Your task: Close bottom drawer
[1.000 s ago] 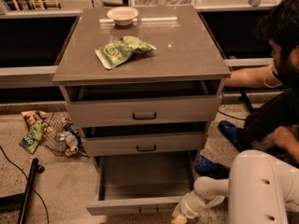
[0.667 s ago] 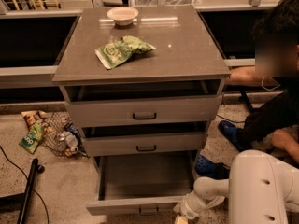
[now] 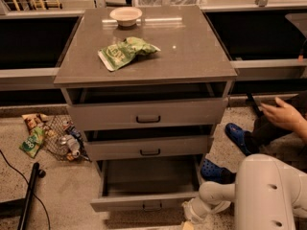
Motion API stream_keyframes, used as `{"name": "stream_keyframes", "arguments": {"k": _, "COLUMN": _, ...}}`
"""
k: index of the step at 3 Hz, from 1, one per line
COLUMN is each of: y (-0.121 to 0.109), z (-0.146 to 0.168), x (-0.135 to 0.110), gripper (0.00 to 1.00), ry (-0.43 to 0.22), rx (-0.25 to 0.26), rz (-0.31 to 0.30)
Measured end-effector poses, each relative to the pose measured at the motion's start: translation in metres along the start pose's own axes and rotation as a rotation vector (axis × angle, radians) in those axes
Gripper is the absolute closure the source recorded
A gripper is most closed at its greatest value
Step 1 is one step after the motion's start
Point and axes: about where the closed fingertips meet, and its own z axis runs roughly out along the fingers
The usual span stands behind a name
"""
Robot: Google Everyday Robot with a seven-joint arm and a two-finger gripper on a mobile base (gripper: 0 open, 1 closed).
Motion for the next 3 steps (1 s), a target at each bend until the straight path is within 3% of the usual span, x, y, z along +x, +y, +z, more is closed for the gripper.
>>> {"name": "stream_keyframes", "arguments": {"k": 1, "y": 0.001, "z": 0.001, "x": 0.001, "gripper": 0.09, "ry": -0.008, "rx": 0.006, "rz": -0.006}}
{"name": "stream_keyframes", "arguments": {"k": 3, "y": -0.025, "z": -0.019, "x": -0.029, "gripper": 0.52, "ry": -0.049, "rx": 0.145, "rz": -0.229}}
